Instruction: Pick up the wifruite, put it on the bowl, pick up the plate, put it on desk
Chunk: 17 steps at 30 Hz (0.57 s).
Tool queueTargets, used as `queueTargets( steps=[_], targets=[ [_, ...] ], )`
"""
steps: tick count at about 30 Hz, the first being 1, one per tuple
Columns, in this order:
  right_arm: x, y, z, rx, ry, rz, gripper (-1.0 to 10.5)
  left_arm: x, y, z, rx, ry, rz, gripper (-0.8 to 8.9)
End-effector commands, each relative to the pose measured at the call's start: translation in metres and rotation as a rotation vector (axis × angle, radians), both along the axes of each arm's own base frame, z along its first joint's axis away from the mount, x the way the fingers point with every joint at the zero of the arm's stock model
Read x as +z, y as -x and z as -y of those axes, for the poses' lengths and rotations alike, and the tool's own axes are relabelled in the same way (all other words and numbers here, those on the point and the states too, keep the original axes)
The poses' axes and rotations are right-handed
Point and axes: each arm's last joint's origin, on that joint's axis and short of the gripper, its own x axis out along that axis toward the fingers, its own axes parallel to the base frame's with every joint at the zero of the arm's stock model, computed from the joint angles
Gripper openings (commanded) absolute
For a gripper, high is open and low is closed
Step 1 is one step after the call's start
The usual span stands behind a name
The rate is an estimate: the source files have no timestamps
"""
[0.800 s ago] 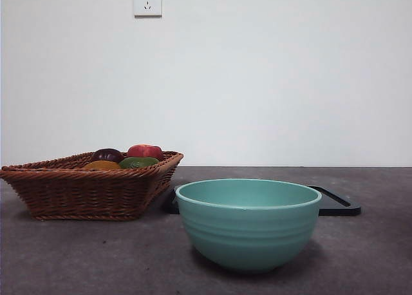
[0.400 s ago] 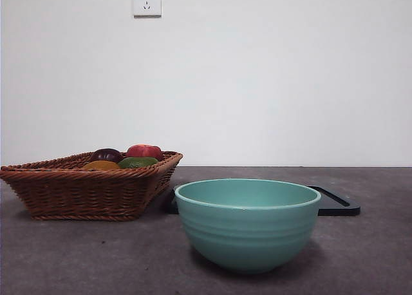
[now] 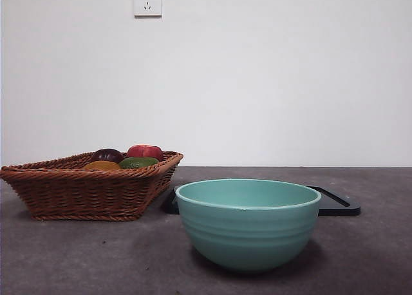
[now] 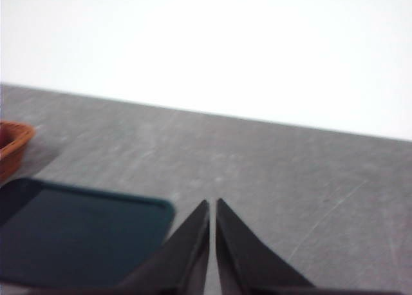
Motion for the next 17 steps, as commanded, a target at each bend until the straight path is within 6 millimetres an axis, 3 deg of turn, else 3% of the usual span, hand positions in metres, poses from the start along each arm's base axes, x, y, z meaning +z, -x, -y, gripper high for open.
queueTargets(
  steps=[1,9,17],
  targets=[
    [-0.014,0.001,0.001,-0.017,0.014,0.041,0.1,-0.007,-0.001,0.000,0.005,0.006,-0.023,0.19],
    [-0.058,-0.001,0.003,-0.073,0.012,0.039,0.1,-0.007,-0.001,0.000,0.005,0.006,-0.022,0.19],
    [-0.083,-0.001,0.003,-0.072,0.006,0.024,0.1,-0.007,-0.001,0.000,0.005,0.006,-0.023,0.19]
  ],
)
